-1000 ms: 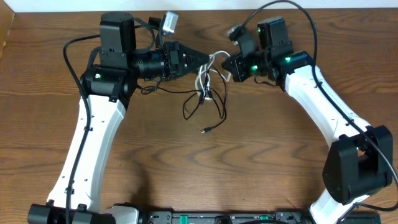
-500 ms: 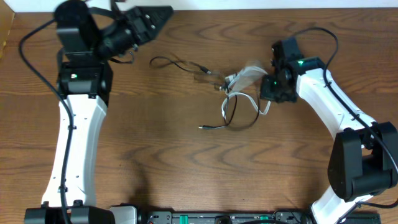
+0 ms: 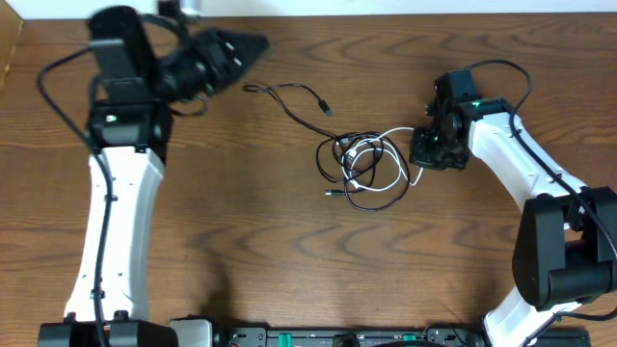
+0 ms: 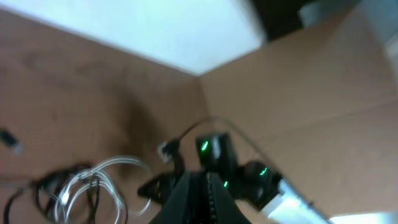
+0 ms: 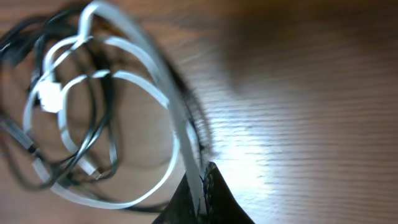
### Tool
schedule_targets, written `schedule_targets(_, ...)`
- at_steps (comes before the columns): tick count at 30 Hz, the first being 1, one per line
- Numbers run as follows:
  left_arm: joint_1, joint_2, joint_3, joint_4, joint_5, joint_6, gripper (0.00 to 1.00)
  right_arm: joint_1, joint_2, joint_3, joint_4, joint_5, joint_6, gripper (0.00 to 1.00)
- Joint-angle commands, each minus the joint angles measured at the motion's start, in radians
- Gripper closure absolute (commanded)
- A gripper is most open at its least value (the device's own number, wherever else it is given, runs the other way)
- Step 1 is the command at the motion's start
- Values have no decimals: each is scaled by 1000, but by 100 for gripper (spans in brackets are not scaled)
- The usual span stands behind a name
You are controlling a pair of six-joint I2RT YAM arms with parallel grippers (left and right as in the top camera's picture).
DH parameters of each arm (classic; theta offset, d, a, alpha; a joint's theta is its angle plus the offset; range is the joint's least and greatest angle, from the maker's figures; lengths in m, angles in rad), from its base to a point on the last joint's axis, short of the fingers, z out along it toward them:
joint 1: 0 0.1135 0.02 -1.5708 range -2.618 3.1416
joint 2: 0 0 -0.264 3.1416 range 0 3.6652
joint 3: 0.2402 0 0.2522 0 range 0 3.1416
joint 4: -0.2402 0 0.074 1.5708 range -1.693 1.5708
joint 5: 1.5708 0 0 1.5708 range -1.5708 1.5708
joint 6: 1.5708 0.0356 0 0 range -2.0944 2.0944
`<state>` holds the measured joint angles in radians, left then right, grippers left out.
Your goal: Untangle cables
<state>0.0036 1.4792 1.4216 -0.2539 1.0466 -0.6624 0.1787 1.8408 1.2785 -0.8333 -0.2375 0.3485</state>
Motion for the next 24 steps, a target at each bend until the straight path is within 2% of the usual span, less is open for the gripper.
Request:
schedule_targets(1, -93, 19, 7, -105, -139, 242, 93, 2, -53, 19, 0, -189, -103, 99)
schedule_targets(3, -150, 35, 7, -156, -234, 305, 92, 2, -101, 24, 0, -245, -138, 99)
schedule_targets(4, -175, 43, 7, -166, -262, 323, 88, 2, -127, 24, -1, -260, -145, 99)
schedule_targets(9, -290, 93, 7, -175, -312, 367, 56, 0, -300, 24, -6, -271, -148, 99)
schedule_targets(11, -327, 119, 7, -176, -331, 383, 50, -4, -368, 24, -9, -271, -147, 99)
schedule_targets(15, -383, 178, 7, -176, -331, 439, 45, -10, -470, 24, -21, -271, -136, 99)
schedule_targets(24, -414, 312, 7, -189, -333, 449, 45, -87, -600, 24, -31, -293, -94, 99)
